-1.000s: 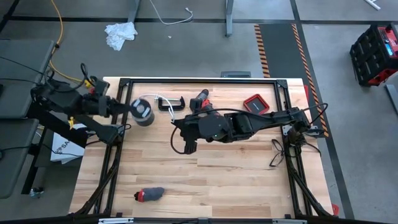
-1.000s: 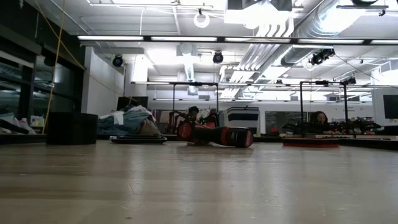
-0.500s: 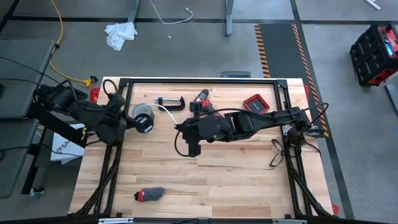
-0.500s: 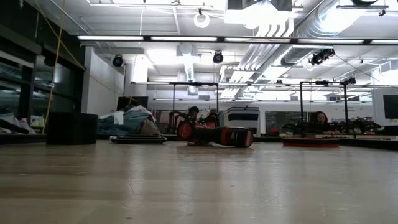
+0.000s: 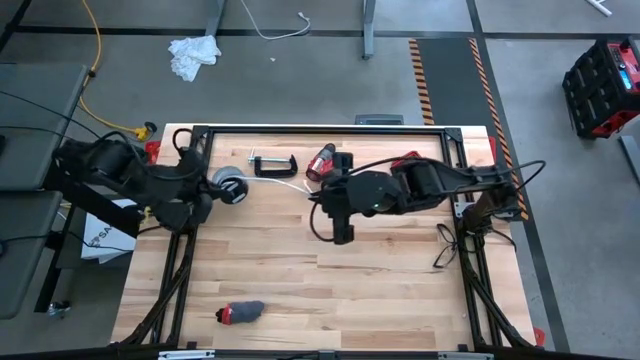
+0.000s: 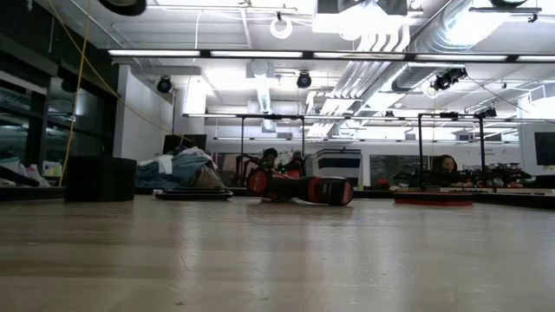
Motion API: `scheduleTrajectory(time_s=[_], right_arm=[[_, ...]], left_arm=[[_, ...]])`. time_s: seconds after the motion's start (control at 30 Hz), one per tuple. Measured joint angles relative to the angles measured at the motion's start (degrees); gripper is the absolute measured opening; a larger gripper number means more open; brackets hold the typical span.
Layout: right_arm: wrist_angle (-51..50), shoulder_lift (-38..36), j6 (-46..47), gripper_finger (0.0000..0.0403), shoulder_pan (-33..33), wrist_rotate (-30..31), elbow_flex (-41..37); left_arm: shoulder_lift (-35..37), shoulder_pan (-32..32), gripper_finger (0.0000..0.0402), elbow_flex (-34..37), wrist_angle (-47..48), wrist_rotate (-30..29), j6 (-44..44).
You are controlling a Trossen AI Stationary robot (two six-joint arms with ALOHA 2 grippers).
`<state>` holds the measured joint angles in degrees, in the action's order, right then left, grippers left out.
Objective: Coil cords
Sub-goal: Coil the white cable wire into the black spool
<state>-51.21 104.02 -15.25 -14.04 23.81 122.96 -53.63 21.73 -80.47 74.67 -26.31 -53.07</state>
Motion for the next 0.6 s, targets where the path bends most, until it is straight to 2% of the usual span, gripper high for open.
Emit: scheduleTrajectory(time_s=[0.1, 0.23, 0.37, 0.5, 0.6], right_arm=[[-3.42, -0.84, 0.89, 0.0000, 0.00, -0.17, 0.00], [-8.77, -1.82, 2.37, 0.0000, 0.17, -0.38, 0.00], [-13.80, -1.81, 3.16, 0.0000, 0.17, -0.52, 0.00], [-15.94, -2.02, 4.39, 0.0000, 0.14, -0.52, 0.00], [-15.38, -2.83, 4.81, 0.0000, -0.34, -0.33, 0.00]], left_arm=[[-1.42, -2.44, 0.0000, 0.00, -2.37, -0.12, 3.61], [-3.13, -4.42, 0.0000, -0.40, -6.62, 3.56, 7.28], [-5.56, -4.63, 0.0000, -4.58, -8.57, 4.78, 12.21], [-8.02, -4.63, 0.0000, -11.40, -6.09, 3.73, 17.32], [-9.81, -4.63, 0.0000, -15.78, 0.54, 1.73, 19.29]])
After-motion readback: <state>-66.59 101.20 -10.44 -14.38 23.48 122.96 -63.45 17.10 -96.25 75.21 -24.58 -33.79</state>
